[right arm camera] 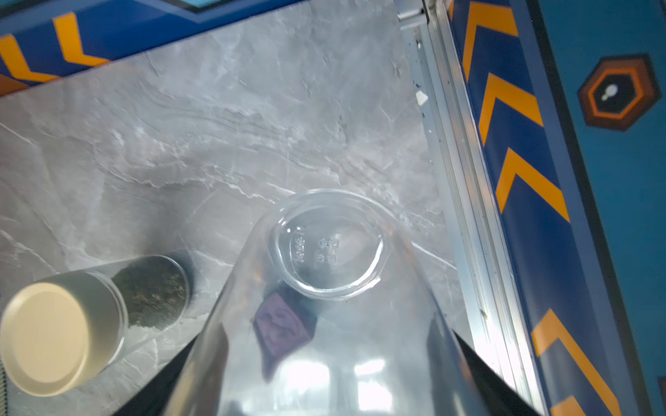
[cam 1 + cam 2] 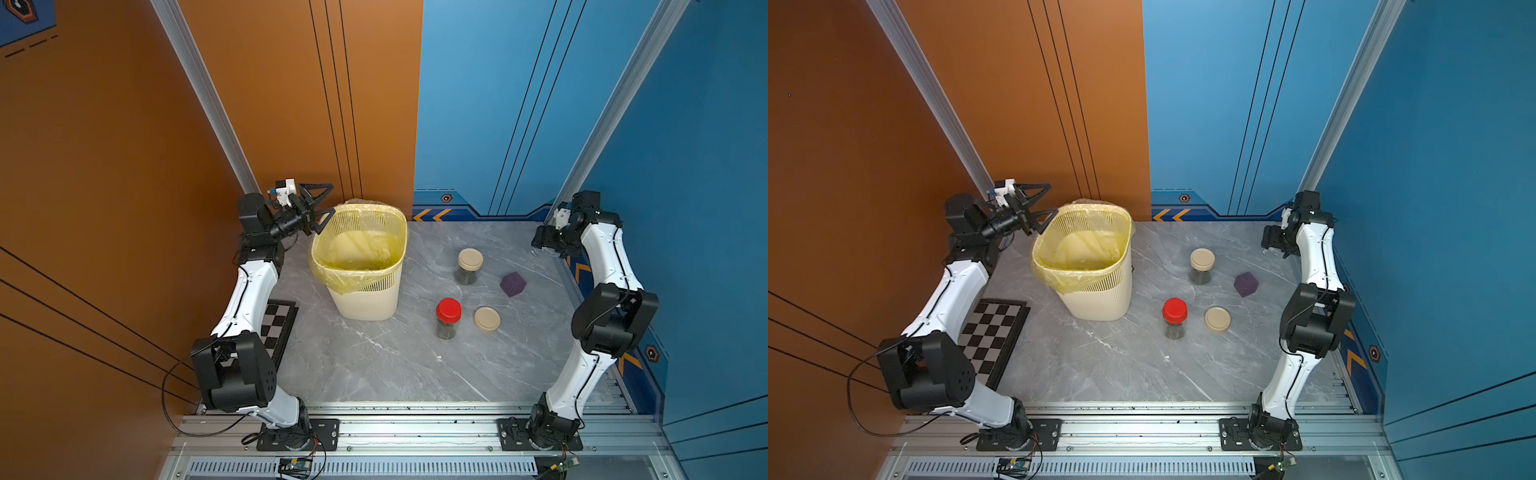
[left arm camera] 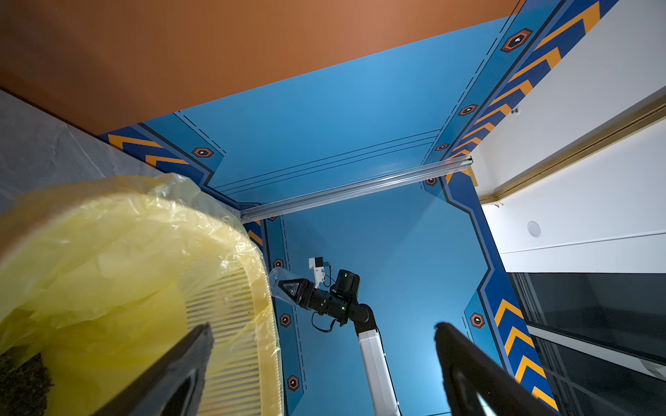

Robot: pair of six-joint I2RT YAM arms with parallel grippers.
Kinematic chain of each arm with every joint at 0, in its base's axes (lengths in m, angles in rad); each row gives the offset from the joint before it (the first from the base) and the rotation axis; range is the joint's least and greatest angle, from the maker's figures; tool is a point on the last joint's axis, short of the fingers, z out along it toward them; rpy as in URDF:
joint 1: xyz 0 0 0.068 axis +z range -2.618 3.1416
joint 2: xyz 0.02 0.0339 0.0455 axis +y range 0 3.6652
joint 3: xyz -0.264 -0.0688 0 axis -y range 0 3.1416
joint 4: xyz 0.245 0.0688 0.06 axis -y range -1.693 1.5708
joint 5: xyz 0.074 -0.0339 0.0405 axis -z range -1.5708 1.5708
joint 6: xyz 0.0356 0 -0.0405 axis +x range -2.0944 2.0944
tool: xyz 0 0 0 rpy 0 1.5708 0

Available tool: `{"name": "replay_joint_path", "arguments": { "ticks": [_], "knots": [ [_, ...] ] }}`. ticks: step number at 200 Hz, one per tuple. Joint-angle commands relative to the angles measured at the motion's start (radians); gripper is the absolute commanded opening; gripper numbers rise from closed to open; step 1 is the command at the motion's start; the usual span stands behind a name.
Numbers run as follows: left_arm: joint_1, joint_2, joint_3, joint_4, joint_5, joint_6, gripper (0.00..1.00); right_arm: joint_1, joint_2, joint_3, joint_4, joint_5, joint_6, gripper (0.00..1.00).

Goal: Empty moldy tea leaves from jars
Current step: Place the jar at the center of the board.

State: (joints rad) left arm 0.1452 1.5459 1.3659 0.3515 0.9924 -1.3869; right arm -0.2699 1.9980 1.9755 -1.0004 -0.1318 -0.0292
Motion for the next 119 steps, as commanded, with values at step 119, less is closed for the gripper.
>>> {"name": "replay_joint_path", "arguments": {
  "ticks": [119],
  "knots": [
    [0.01, 0.0, -0.029, 0.025, 0.037, 0.049, 0.98, 0.017, 0.31, 0.28, -0.287, 0.205, -0.068, 0.48]
  ]
}}
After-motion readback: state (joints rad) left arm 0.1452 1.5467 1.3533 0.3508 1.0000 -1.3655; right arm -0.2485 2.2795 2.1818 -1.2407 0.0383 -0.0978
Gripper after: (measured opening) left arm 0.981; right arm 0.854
